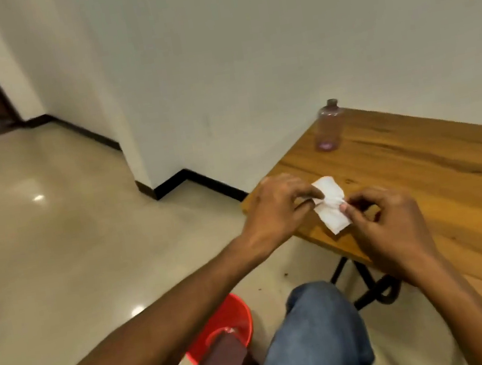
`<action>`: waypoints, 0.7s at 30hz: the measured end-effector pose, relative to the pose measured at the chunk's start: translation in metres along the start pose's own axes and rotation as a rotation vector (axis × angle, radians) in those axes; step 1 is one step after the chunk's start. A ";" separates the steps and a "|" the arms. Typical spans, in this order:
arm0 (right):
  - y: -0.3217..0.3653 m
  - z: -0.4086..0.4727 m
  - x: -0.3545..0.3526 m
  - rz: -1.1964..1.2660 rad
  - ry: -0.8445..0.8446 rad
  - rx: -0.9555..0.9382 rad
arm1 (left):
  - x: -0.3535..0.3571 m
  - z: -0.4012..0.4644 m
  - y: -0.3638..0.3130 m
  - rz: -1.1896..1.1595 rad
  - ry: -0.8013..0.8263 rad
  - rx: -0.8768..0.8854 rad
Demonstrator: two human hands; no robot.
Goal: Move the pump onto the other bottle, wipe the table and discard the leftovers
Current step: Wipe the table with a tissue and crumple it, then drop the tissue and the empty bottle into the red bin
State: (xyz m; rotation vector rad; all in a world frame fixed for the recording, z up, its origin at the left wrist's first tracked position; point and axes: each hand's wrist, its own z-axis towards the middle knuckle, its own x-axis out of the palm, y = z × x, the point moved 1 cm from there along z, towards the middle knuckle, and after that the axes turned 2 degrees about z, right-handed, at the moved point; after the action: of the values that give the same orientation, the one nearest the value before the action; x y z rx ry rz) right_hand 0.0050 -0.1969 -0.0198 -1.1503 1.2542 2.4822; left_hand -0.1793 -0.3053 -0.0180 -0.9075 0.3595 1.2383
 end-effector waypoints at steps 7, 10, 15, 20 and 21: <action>0.068 -0.009 0.142 0.004 0.125 -0.330 | -0.062 -0.121 0.101 0.104 -0.107 -0.192; 0.069 -0.020 0.202 -0.035 0.283 -0.326 | -0.057 -0.172 0.138 0.129 -0.042 -0.283; 0.045 -0.034 0.286 -0.122 0.491 -0.246 | -0.019 -0.233 0.189 0.199 0.082 -0.420; 0.020 -0.049 0.352 -0.234 0.698 -0.191 | 0.025 -0.272 0.219 0.272 0.197 -0.480; 0.014 -0.050 0.358 -0.257 0.747 -0.174 | 0.033 -0.279 0.223 0.286 0.231 -0.491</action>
State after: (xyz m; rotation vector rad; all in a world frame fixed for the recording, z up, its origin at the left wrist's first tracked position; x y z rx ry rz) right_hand -0.2229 -0.3176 -0.2739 -2.2509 0.9198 2.0515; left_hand -0.3096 -0.4845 -0.2996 -1.4662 0.3839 1.5221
